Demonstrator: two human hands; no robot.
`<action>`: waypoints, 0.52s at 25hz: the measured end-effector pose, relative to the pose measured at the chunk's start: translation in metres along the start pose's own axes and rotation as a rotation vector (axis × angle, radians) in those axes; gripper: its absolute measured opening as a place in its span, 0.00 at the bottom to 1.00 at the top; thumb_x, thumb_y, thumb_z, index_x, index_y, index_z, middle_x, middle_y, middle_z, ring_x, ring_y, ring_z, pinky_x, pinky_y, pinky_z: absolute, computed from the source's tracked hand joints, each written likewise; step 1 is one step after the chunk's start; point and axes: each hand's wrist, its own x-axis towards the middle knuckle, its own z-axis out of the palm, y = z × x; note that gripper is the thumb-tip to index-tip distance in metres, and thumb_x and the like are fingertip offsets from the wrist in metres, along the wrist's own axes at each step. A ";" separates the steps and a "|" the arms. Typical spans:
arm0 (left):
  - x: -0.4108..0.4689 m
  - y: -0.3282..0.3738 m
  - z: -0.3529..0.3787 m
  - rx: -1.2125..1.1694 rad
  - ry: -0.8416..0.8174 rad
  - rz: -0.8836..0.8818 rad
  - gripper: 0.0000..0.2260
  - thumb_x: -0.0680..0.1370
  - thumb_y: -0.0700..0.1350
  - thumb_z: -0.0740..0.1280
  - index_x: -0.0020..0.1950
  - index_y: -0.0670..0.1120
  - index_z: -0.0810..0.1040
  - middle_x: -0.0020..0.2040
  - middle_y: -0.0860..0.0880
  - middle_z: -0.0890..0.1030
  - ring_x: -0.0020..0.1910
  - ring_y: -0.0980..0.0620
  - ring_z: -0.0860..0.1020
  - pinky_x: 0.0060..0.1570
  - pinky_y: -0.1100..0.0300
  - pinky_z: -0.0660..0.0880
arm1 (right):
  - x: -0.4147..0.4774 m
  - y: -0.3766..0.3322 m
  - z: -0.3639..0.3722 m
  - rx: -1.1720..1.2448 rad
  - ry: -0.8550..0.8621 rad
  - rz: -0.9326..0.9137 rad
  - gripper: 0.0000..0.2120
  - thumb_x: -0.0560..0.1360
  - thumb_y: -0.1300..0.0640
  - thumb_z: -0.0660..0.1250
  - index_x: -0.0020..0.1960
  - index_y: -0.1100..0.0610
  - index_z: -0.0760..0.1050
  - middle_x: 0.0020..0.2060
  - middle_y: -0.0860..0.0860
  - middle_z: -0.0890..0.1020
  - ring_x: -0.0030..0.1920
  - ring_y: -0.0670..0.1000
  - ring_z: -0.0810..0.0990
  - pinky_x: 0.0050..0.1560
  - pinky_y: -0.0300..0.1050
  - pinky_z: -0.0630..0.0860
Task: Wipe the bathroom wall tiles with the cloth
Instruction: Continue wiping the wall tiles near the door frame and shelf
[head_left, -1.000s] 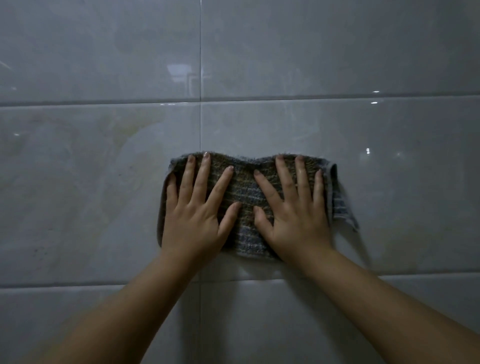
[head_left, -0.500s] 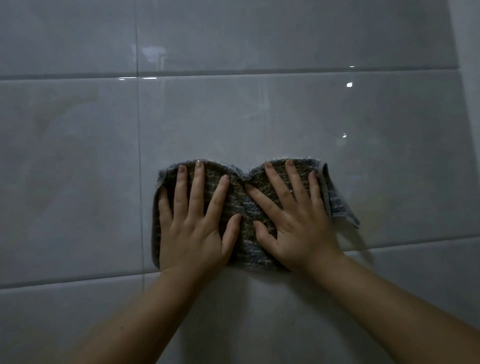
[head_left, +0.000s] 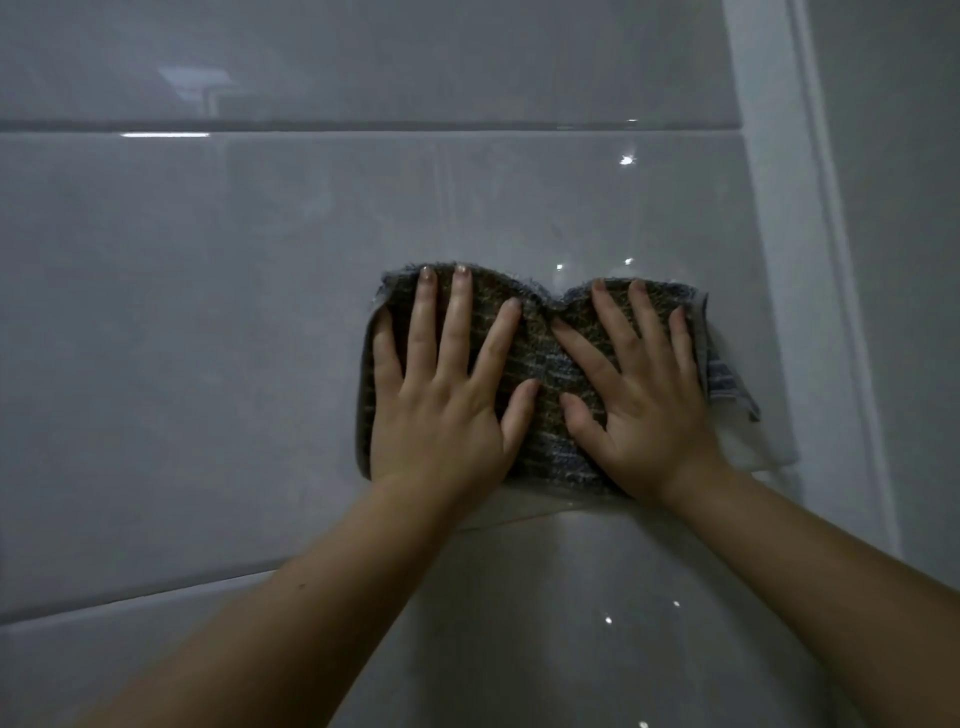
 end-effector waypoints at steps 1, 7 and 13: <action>0.010 0.012 0.002 -0.009 -0.004 0.008 0.29 0.81 0.63 0.48 0.80 0.54 0.56 0.81 0.43 0.52 0.80 0.41 0.48 0.74 0.41 0.40 | 0.001 0.015 -0.001 -0.008 -0.004 0.016 0.28 0.77 0.42 0.54 0.75 0.46 0.62 0.77 0.53 0.57 0.78 0.59 0.51 0.75 0.66 0.46; 0.041 0.082 0.017 -0.046 -0.008 0.040 0.30 0.80 0.63 0.47 0.81 0.54 0.54 0.81 0.43 0.50 0.80 0.41 0.46 0.73 0.41 0.38 | -0.020 0.082 -0.007 0.011 -0.023 0.134 0.29 0.77 0.43 0.53 0.77 0.47 0.57 0.78 0.55 0.55 0.78 0.58 0.48 0.76 0.62 0.46; 0.020 0.079 0.020 -0.065 0.016 0.086 0.29 0.81 0.63 0.50 0.80 0.54 0.57 0.81 0.44 0.53 0.80 0.42 0.49 0.74 0.41 0.43 | -0.042 0.058 -0.005 -0.001 -0.013 0.247 0.30 0.77 0.44 0.52 0.77 0.49 0.56 0.78 0.56 0.55 0.78 0.59 0.48 0.76 0.61 0.46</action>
